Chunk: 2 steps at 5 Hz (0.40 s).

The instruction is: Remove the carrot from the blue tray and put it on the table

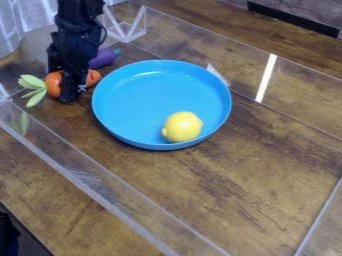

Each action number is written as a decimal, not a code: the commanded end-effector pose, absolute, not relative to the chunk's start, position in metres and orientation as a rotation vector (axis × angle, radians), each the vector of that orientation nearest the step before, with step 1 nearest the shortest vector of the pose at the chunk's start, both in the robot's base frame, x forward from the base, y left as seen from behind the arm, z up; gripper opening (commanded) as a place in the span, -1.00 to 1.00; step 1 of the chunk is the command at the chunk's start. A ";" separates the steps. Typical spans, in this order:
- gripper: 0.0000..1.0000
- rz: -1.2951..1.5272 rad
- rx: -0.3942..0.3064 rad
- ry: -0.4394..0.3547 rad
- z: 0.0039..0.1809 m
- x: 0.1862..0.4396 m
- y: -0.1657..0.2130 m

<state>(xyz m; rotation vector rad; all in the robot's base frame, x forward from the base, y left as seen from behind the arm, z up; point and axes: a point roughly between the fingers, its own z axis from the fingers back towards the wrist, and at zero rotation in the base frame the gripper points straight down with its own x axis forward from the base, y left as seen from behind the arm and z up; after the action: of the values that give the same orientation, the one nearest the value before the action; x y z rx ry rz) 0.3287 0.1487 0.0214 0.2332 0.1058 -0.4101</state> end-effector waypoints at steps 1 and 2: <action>1.00 -0.354 0.213 0.075 0.029 0.328 0.161; 1.00 -0.339 0.171 0.054 0.039 0.329 0.161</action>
<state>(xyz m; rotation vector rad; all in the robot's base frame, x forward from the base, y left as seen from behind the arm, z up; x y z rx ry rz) 0.3233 0.1541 0.0222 0.1424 0.0951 -0.3508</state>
